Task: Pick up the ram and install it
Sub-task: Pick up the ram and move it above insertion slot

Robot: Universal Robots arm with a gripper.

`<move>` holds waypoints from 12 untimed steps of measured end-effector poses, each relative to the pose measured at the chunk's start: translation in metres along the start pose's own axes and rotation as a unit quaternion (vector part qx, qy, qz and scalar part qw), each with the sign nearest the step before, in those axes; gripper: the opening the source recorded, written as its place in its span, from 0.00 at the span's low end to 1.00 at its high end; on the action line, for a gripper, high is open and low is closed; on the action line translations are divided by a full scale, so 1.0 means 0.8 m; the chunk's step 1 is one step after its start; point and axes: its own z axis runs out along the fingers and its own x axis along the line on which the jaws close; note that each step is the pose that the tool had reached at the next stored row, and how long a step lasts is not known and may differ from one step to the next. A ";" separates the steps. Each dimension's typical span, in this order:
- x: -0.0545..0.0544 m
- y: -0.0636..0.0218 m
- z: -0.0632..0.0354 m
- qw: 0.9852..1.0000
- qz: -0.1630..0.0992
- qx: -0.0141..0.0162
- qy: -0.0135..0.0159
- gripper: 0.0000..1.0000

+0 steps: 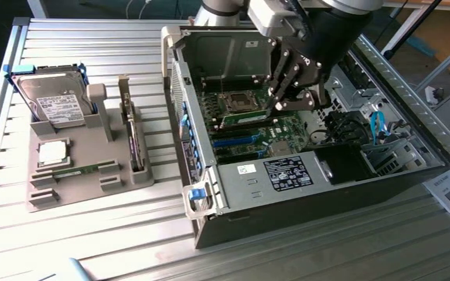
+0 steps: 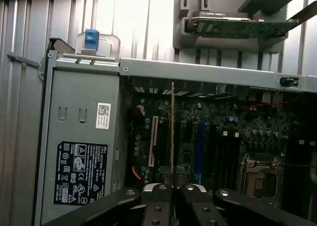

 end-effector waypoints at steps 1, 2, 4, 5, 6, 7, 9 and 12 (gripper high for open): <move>0.001 -0.007 0.000 1.000 0.000 0.000 0.000 0.13; 0.001 -0.012 0.000 1.000 0.000 0.000 0.000 0.13; 0.003 -0.024 -0.001 1.000 0.000 0.000 0.000 0.13; 0.004 -0.031 -0.001 1.000 0.000 0.000 0.000 0.13; 0.004 -0.036 -0.001 1.000 0.000 0.000 0.000 0.13; 0.005 -0.041 -0.001 1.000 0.000 0.000 0.000 0.13; 0.007 -0.058 -0.002 1.000 0.000 0.000 0.000 0.13; 0.009 -0.084 -0.002 1.000 0.000 0.000 0.000 0.13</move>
